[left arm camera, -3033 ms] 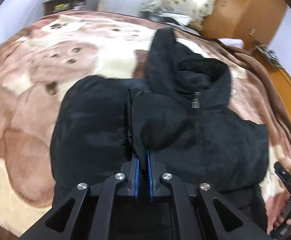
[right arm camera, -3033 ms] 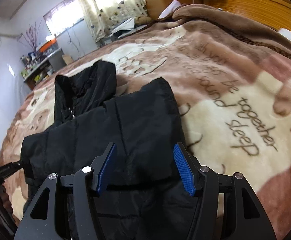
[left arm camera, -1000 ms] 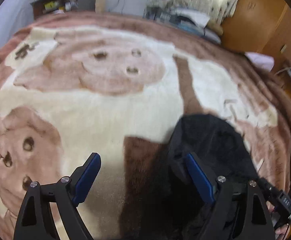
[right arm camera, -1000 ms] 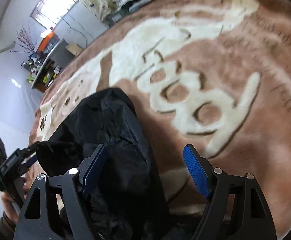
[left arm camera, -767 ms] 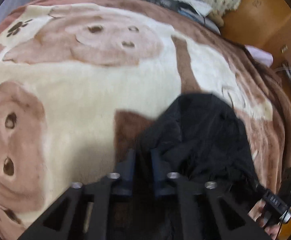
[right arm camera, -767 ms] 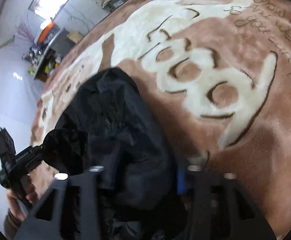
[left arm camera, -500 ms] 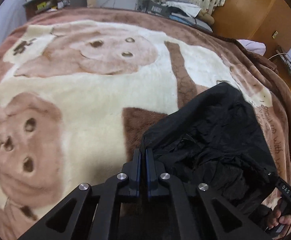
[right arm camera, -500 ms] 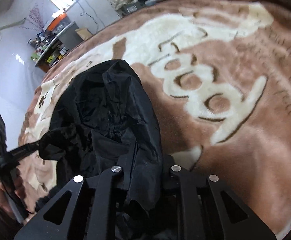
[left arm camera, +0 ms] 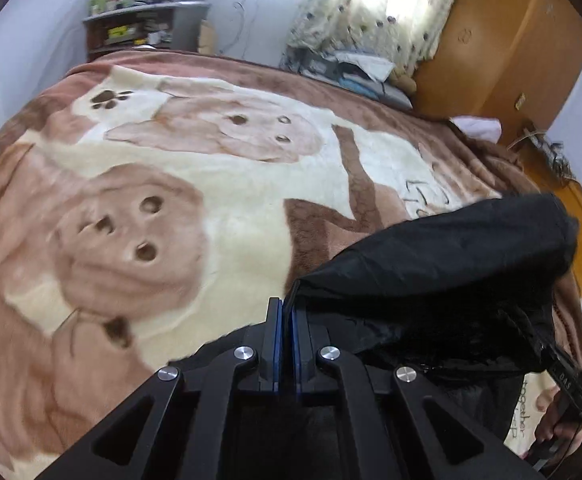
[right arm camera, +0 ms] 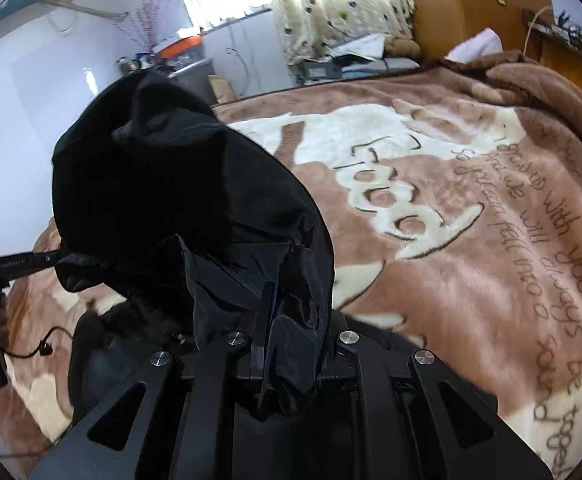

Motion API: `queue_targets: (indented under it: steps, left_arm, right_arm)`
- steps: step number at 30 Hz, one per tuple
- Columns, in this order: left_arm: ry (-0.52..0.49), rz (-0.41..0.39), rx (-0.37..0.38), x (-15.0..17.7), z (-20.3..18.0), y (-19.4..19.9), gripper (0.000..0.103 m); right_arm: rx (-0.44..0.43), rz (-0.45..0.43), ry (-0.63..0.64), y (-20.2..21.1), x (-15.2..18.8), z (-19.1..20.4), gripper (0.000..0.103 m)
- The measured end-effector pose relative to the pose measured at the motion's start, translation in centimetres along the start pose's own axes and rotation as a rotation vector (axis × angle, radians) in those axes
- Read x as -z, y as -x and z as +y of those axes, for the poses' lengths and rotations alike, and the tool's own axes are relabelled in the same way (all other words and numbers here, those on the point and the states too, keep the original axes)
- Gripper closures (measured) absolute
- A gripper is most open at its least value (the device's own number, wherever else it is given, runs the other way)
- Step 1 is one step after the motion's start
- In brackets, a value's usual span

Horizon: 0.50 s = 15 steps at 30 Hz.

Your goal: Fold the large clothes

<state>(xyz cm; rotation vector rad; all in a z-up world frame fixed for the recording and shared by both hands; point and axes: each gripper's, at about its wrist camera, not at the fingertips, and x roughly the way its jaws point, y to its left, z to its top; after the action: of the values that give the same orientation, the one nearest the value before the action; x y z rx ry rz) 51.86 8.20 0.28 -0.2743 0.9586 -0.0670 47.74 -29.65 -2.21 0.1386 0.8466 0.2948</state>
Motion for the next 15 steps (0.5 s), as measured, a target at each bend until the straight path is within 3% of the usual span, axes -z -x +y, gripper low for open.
queue_targets:
  steps: [6,15]
  left_arm:
    - [0.036,0.005,0.035,4.7,1.8,1.8,0.099]
    - [0.07,0.042,0.049,11.2,3.9,2.2,0.099]
  right_arm:
    - [0.024,-0.023,0.045,2.5,3.3,0.8,0.089]
    - [0.06,-0.004,0.034,4.7,7.4,-1.1,0.089]
